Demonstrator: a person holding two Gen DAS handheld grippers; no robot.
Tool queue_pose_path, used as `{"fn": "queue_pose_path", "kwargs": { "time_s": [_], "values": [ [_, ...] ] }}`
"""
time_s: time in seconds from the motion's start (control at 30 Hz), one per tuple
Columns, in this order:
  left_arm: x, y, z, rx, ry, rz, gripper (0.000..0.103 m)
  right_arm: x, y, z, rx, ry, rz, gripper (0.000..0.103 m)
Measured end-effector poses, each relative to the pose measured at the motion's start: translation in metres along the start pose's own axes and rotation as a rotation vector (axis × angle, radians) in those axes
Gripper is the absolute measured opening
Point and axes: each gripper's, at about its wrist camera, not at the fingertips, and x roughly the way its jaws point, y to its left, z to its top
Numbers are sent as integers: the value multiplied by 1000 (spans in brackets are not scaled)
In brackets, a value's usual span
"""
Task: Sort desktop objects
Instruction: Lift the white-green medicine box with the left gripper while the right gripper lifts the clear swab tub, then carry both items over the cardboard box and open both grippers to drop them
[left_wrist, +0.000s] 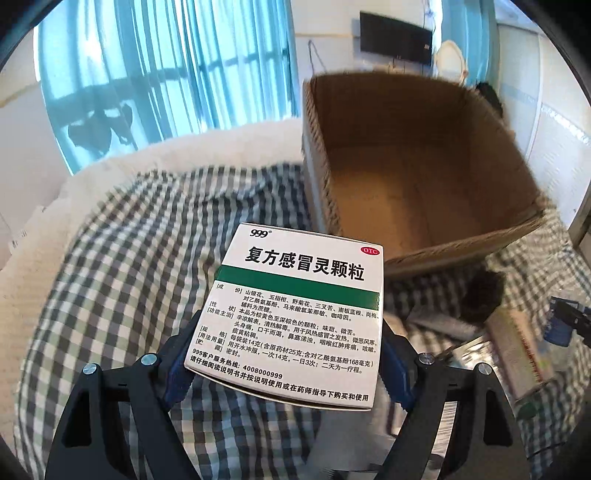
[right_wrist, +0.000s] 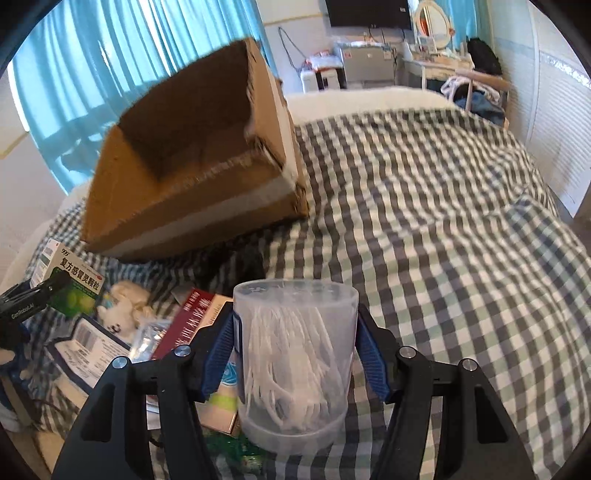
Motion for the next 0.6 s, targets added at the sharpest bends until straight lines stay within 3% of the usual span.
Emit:
{"fn": "queue_pose_path", "kwargs": {
  "time_s": [0.37,0.6],
  "values": [
    [-54,-17,3,-5,-149,-30,84,-41,21,6,-50,-127,33,61],
    [-94,-27,3,-60,-250,-64,84,-78,35,10,-85,-231,75,61]
  ]
}}
